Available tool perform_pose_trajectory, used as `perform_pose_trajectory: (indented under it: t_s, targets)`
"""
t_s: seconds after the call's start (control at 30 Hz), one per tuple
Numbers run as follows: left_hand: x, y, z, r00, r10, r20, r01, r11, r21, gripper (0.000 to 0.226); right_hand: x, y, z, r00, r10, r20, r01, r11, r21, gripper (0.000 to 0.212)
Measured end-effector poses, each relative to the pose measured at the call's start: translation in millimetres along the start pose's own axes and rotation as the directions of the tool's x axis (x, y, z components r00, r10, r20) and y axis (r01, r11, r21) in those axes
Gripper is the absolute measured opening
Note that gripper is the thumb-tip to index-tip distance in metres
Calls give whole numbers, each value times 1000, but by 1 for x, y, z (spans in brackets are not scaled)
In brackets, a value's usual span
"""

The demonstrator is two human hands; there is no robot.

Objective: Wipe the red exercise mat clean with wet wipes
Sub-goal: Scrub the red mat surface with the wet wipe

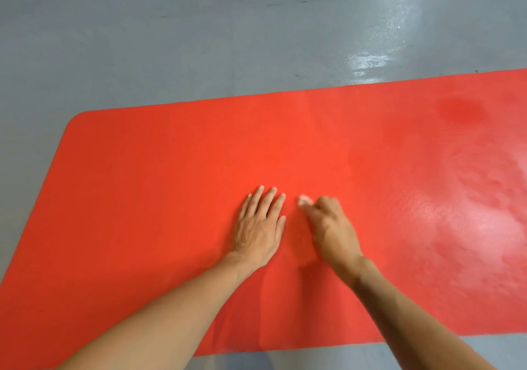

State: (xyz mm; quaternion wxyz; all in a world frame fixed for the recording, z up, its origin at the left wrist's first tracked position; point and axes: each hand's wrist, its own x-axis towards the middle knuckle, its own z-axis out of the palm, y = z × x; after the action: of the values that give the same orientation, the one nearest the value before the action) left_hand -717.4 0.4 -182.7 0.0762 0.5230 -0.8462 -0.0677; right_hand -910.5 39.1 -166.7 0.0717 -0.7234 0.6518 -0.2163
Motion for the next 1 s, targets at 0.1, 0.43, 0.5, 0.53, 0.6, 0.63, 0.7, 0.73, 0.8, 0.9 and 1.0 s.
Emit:
perform_pose_trajectory:
  t_s: [0.1, 0.43, 0.5, 0.53, 0.6, 0.63, 0.7, 0.73, 0.8, 0.9, 1.0]
  targets:
    - [-1, -6, -4, 997, 24, 71, -25, 999, 20, 61, 17, 33, -8, 901, 416, -123, -416, 909, 29, 42]
    - [-6, -20, -21, 977, 66, 201, -82, 994, 73, 71, 19, -19, 12, 996, -83, 41, 83, 997, 1, 32]
    - [-6, -18, -23, 970, 53, 239, -77, 993, 93, 76, 34, 14, 5, 981, 193, -21, -192, 981, 23, 35]
    - [-6, -18, -24, 967, 49, 251, -77, 992, 103, 77, 37, 21, 3, 955, 290, -62, -289, 957, 28, 34]
    - [-8, -16, -25, 964, 40, 264, -73, 990, 118, 76, 34, 8, 5, 944, 315, -102, -315, 949, 20, 30]
    - [-8, -14, -25, 963, 38, 267, -72, 990, 119, 73, 28, -6, 7, 958, 269, -96, -268, 963, 21, 30]
    - [-8, -11, -28, 961, 40, 274, -75, 990, 119, 66, 9, -31, 7, 997, 72, -7, -72, 997, 26, 36]
    - [-6, -9, -30, 959, 40, 282, -79, 988, 130, 64, 2, -35, 4, 997, -51, 53, 51, 999, 3, 40]
    - [-3, -6, -34, 948, 40, 315, -92, 984, 150, 63, 8, -17, -4, 976, -192, 105, 196, 980, -34, 41]
    - [-5, -3, -33, 944, 26, 329, -81, 985, 154, 63, 19, 25, -19, 996, 94, 8, -94, 994, -59, 28]
    - [-7, 0, -29, 957, 11, 289, -52, 989, 135, 63, 20, 36, -22, 920, 387, -68, -389, 921, -27, 34]
